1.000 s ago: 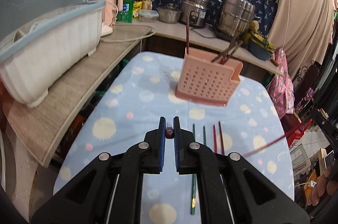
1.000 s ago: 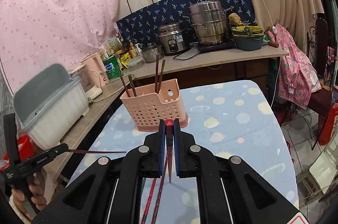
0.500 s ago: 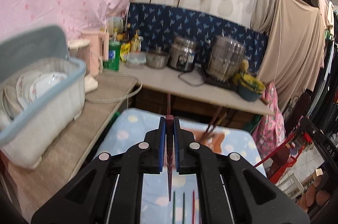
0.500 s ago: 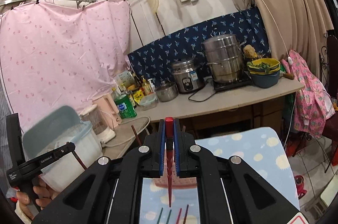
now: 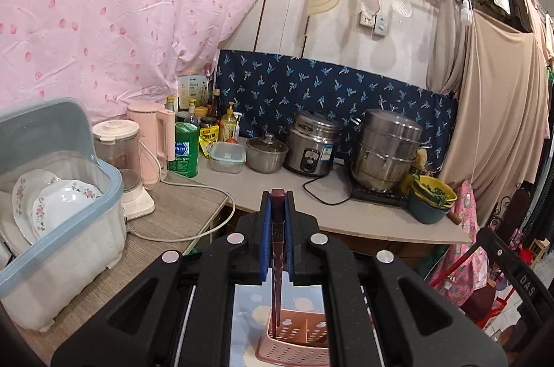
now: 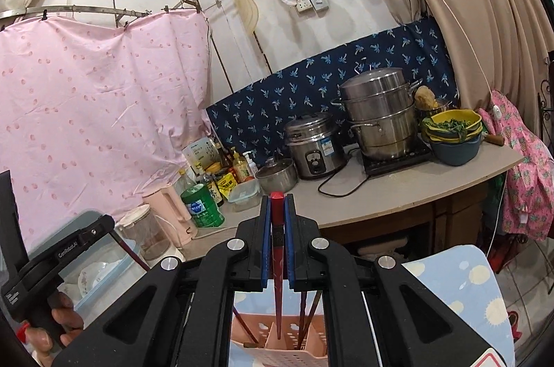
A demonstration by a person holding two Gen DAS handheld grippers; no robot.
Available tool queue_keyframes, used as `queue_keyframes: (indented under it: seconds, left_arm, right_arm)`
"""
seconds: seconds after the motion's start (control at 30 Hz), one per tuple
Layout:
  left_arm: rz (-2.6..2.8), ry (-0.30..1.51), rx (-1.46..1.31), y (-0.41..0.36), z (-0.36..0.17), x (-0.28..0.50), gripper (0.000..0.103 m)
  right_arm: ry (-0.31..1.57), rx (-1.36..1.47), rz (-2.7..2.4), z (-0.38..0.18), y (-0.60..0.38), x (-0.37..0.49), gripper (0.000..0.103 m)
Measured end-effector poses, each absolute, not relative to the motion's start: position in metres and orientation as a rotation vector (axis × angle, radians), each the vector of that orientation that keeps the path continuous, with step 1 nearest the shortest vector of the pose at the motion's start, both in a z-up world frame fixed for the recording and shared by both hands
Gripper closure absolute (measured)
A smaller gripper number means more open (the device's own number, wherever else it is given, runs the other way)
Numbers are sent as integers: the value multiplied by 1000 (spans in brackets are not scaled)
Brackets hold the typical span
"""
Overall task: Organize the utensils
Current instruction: 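Lift both held chopsticks and carry them over the pink holder, then open both tools to drop the chopsticks into the pink holder, then move both open tools back down to the remaining chopsticks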
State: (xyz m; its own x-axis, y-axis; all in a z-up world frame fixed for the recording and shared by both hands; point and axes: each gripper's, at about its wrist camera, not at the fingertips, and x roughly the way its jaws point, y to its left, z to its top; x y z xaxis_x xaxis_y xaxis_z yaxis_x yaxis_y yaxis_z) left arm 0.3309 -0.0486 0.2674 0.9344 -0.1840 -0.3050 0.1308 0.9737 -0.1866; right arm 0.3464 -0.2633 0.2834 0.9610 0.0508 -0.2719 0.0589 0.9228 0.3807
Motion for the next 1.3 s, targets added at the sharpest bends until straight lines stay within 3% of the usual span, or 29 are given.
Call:
queue_keyframes:
  seconds: [0.3, 0.57, 0.63, 0.7, 0.77, 1.3]
  left_arm:
    - [-178, 441, -174, -53, 216, 357, 96]
    - [-171, 491, -175, -49, 196, 358, 95]
    - [-167, 492, -175, -48, 196, 356, 91]
    - [-163, 488, -175, -46, 197, 351, 79]
    - [-158, 482, -173, -43, 198, 344, 76]
    - [-121, 511, -115, -29, 185, 270, 70]
  right_arm:
    - [401, 378, -2, 229, -252, 375, 96]
    - [437, 375, -14, 213, -250, 377, 94]
    - [429, 379, -19, 215, -252, 373, 93]
    - [420, 379, -19, 218, -252, 368, 93]
    - [409, 369, -22, 223, -250, 362, 92]
    - [425, 307, 17, 223, -225, 279, 86]
